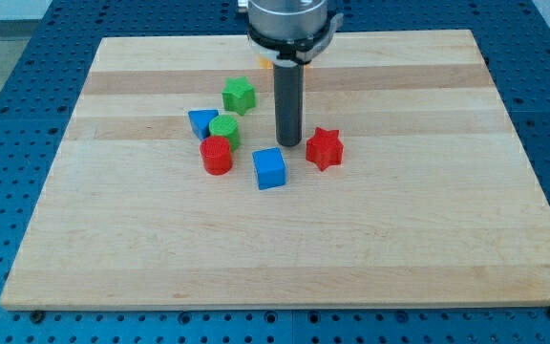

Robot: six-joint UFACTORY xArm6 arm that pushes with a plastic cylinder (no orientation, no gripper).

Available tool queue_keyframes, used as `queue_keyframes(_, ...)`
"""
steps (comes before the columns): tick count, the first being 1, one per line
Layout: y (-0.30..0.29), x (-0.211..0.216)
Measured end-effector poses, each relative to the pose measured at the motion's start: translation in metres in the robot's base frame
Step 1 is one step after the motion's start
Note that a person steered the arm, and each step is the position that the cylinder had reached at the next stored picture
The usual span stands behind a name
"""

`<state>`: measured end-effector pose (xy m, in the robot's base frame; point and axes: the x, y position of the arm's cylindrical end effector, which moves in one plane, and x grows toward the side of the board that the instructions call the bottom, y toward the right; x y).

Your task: Move the red star diagonally to the blue cube

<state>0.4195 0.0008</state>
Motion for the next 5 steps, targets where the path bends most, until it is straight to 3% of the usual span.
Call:
queue_keyframes(1, 0.018, 0.016)
queue_keyframes(5, 0.097, 0.007)
